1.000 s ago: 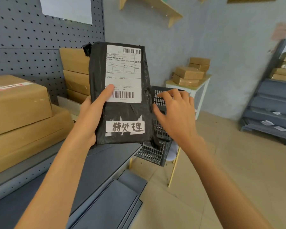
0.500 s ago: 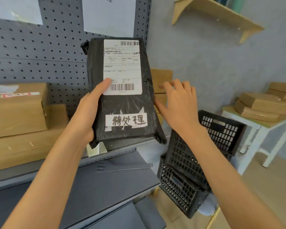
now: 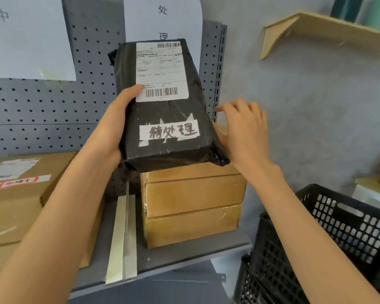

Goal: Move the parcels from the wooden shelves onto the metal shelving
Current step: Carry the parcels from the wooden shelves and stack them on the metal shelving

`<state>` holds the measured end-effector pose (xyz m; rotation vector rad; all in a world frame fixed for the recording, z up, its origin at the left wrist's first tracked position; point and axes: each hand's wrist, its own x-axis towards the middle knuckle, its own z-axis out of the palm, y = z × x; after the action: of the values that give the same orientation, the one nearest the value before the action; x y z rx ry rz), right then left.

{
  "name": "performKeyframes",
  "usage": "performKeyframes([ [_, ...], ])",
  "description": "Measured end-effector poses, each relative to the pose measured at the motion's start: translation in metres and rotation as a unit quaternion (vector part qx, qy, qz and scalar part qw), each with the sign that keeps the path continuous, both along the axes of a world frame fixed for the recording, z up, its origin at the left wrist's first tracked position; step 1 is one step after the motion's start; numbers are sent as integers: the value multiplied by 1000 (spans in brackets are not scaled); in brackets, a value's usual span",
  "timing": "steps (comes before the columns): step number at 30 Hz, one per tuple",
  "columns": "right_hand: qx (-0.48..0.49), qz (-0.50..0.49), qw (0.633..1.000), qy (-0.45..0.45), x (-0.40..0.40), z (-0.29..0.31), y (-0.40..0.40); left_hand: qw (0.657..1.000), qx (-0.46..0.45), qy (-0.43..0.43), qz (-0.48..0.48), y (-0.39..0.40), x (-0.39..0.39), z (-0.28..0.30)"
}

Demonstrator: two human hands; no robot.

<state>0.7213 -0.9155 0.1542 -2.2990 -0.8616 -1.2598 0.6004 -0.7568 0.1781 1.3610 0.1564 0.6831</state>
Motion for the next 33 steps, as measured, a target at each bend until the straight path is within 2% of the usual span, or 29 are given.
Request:
performKeyframes([
  [4, 41, 4, 999, -24, 40, 14, 12, 1000, -2, 6, 6, 12, 35, 13],
  [9, 39, 8, 999, -29, 79, 28, 27, 1000, -22, -2, 19, 29, 67, 26],
  [12, 46, 19, 998, -24, 93, 36, 37, 1000, 0, 1, 30, 34, 82, 30],
  [16, 43, 37, 998, -8, 106, 41, 47, 998, 33, 19, 50, 39, 95, 28],
  [21, 29, 38, 999, 0, 117, 37, 54, 997, 22, 55, 50, 46, 110, 26],
  [24, 9, 38, 999, 13, 119, 37, 57, 993, 71, 72, 67, 47, 118, 31],
  [28, -1, 48, 999, 18, 120, 39, 57, 972, 199, 113, 55, 61, 121, 28],
  [31, 0, 51, 998, 21, 119, 38, 57, 969, 198, 125, 72, 70, 127, 29],
  [33, -2, 50, 998, 24, 118, 36, 57, 961, 230, 122, 97, 72, 127, 26],
])
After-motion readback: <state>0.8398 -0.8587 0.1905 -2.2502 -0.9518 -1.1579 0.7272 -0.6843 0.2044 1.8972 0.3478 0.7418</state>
